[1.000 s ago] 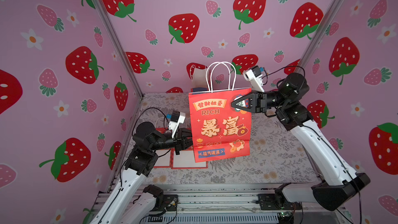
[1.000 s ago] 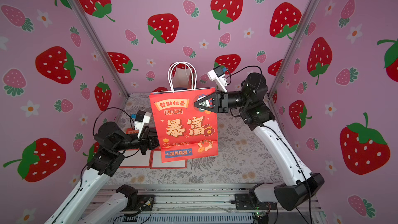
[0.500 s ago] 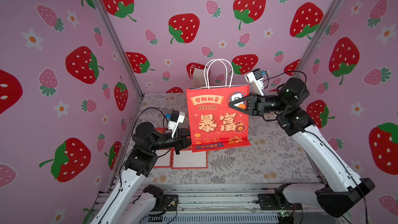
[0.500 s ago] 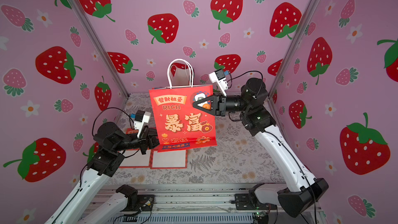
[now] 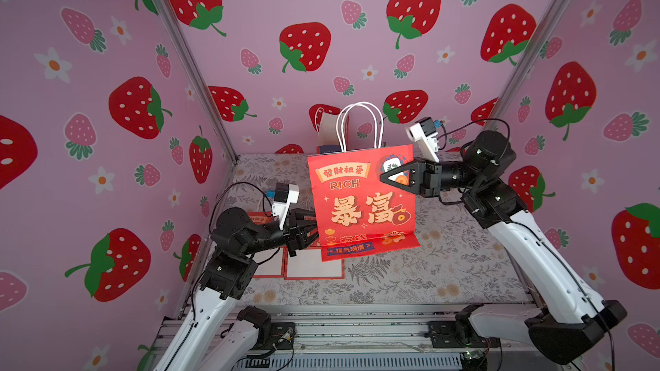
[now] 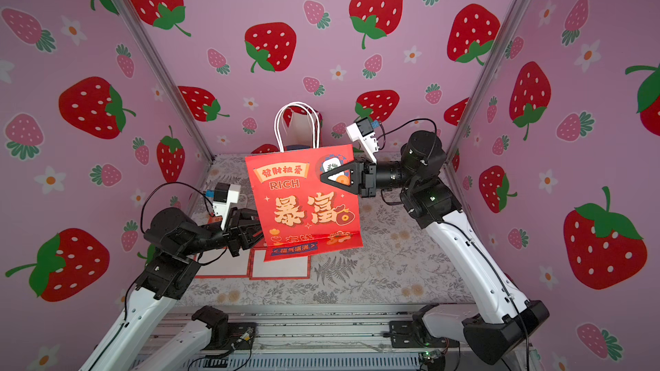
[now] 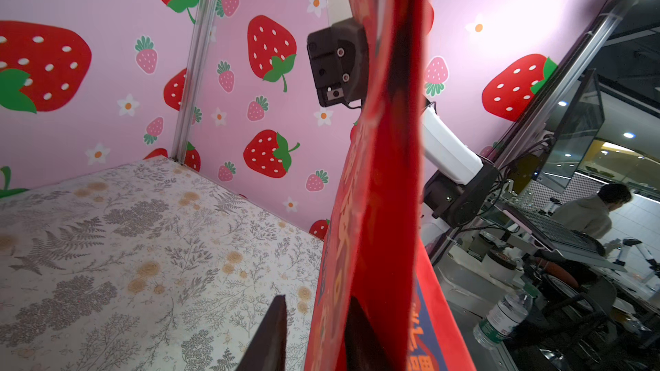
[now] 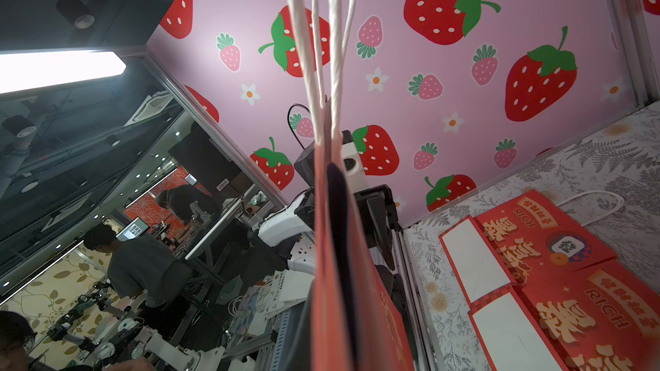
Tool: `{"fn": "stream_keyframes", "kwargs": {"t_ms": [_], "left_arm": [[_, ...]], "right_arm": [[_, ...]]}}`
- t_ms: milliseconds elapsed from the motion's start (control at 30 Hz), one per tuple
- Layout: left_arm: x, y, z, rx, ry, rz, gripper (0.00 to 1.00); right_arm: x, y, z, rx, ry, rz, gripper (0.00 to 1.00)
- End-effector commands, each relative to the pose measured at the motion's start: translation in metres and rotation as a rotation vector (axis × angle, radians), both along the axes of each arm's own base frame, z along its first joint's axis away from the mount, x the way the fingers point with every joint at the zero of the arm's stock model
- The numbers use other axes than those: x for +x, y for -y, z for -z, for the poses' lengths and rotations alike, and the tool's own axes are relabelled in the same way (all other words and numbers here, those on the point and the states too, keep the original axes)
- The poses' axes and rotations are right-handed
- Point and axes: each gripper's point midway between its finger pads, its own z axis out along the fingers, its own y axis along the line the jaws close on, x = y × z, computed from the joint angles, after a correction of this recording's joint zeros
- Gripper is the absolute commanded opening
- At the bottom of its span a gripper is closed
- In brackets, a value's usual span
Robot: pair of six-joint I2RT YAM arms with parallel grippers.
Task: Put away the paper bag
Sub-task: Press the paper bag.
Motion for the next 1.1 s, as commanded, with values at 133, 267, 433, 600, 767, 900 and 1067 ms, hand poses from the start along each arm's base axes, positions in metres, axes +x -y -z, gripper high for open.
{"fn": "stream_keyframes", "kwargs": {"t_ms": [133,267,433,600,767,900,1067], "left_arm": [[-0.011,-0.023,-0.056,-0.136,0.13,-0.145,0.32],[-0.018,-0.033,-0.072,-0.221,0.163,-0.185,0.36],[-0.028,-0.031,-0.082,-0.246,0.179,-0.128,0.55],[-0.035,-0.024,-0.083,-0.239,0.185,-0.054,0.83],[-0.031,-0.016,-0.077,-0.215,0.163,-0.002,0.87],[-0.021,-0.009,-0.068,-0.193,0.134,0.009,0.83],[-0.018,0.0,-0.063,-0.18,0.118,0.053,0.65]], "right_arm": [[-0.039,0.013,0.011,-0.035,0.024,-0.116,0.0],[-0.045,0.015,0.014,-0.046,0.027,-0.127,0.0],[-0.042,0.015,0.02,-0.057,0.019,-0.116,0.0],[-0.032,0.013,0.023,-0.065,0.003,-0.093,0.0],[-0.032,0.01,0.02,-0.057,0.004,-0.112,0.0],[-0.039,0.005,0.016,-0.044,0.019,-0.139,0.0],[-0.034,-0.008,0.024,-0.055,-0.003,-0.14,0.0]]}}
